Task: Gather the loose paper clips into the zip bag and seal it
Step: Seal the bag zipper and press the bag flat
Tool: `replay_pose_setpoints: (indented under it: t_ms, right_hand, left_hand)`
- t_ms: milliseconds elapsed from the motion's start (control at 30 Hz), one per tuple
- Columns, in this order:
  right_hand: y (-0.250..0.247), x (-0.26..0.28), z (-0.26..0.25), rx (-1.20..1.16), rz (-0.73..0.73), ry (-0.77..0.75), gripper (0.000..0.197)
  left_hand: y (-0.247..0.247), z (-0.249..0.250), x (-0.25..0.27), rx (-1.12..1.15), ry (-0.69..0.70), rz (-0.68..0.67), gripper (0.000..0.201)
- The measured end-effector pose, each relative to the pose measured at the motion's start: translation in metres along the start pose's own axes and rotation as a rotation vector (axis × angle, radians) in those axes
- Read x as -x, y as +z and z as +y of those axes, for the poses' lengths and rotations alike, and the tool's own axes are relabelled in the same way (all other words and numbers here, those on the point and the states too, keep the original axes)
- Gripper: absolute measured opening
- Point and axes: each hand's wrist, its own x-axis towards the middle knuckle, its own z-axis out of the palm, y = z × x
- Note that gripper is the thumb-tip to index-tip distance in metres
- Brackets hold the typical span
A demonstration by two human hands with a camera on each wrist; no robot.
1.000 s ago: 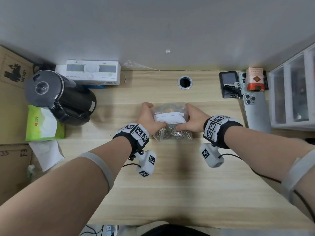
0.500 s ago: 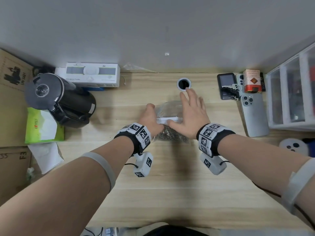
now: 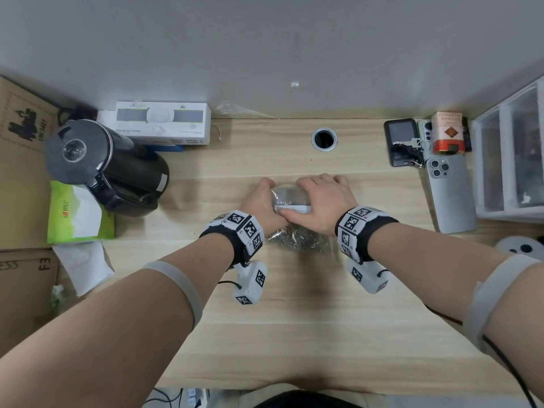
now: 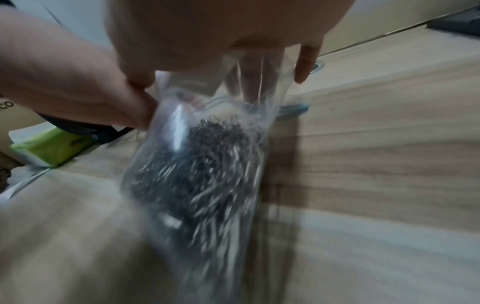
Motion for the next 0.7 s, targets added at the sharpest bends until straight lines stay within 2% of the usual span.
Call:
replay_pose_setpoints:
  t_ms: [133, 267, 433, 500, 600, 700]
  right_hand:
    - [-0.007, -0.013, 0.005, -0.062, -0.129, -0.043, 0.074]
    - [-0.006, -0.019, 0.003, -0.108, -0.133, -0.015, 0.062]
    - [0.001, -0.010, -0.009, -0.077, 0.066, 0.088, 0.051]
    - [0.008, -0.005, -0.010, -0.088, 0.123, 0.094, 0.050]
    - [0.016, 0.000, -0.008, -0.101, 0.141, 0.076, 0.056]
    - [0.022, 0.001, -0.010, -0.057, 0.141, 0.025, 0.057]
  left_hand:
    - [0.005, -0.004, 0.002, 0.022, 0.019, 0.047, 0.069]
    - [0.008, -0.002, 0.004, 0.048, 0.046, 0.095, 0.069]
    - [0.012, 0.003, 0.014, -0.204, 0.241, 0.223, 0.100]
    - [0.015, 0.003, 0.018, -0.347, 0.317, 0.201, 0.114]
    - [0.020, -0.001, 0.019, -0.461, 0.325, 0.122, 0.135]
    - [0.031, -0.007, 0.016, -0.527, 0.280, 0.128, 0.140]
